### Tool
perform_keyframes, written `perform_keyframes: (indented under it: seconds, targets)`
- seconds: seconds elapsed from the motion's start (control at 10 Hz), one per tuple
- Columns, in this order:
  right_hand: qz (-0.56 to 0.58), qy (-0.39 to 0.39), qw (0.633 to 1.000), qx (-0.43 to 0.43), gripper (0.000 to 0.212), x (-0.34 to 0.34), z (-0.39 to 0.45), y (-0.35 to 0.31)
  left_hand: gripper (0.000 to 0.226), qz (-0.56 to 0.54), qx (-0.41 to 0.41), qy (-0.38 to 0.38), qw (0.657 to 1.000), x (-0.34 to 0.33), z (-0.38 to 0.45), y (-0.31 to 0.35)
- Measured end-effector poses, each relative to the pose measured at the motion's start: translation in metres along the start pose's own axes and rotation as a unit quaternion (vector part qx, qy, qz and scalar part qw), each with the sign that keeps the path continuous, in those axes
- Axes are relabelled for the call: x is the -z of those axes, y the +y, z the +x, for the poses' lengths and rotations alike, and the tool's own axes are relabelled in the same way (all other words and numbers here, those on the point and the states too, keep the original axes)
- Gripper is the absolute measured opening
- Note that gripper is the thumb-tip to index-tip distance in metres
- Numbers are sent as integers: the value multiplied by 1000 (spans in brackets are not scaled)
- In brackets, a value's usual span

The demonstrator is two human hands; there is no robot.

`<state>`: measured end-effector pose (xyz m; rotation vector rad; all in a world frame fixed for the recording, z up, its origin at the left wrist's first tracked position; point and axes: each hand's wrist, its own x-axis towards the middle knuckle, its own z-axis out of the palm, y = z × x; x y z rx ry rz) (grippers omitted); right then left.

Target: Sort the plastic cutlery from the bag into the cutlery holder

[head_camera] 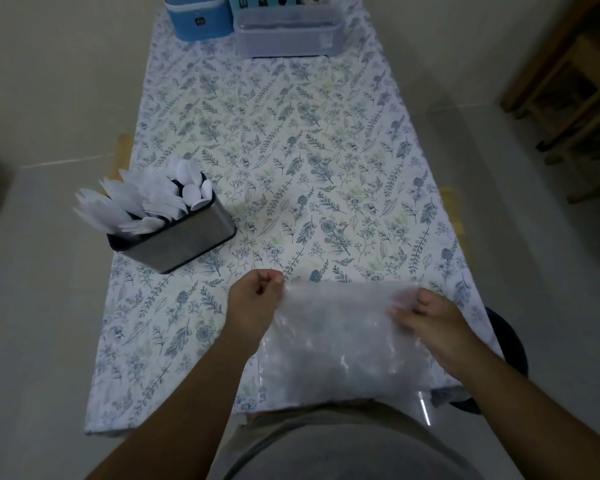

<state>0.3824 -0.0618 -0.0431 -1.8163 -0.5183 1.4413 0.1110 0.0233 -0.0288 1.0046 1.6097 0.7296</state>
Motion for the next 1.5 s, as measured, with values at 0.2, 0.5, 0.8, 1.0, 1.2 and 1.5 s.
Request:
perform_keyframes:
  seconds: [0.2, 0.5, 0.8, 1.0, 1.2, 1.5]
  targets:
    - [105, 36, 993, -43, 14, 17, -4, -6, 18, 38, -5, -89, 995, -21, 10, 14]
    - [34, -50, 997, -48, 54, 85, -48, 5, 49, 139, -106, -96, 980, -106, 10, 37]
    - [140, 305, 941, 44, 33, 188, -67, 64, 53, 342, -322, -462, 752, -294, -88, 47]
    - [70, 429, 899, 57, 51, 241, -59, 110, 50, 391, -239, -562, 689, -408, -82, 34]
    - [-49, 438, 897, -46, 45, 259, 18, 191, 41, 503, -179, -532, 657, -473, -45, -17]
    - [-139, 186, 959, -163, 55, 253, 172, 292, 49, 636, -157, -506, 561, -509, -1, -88]
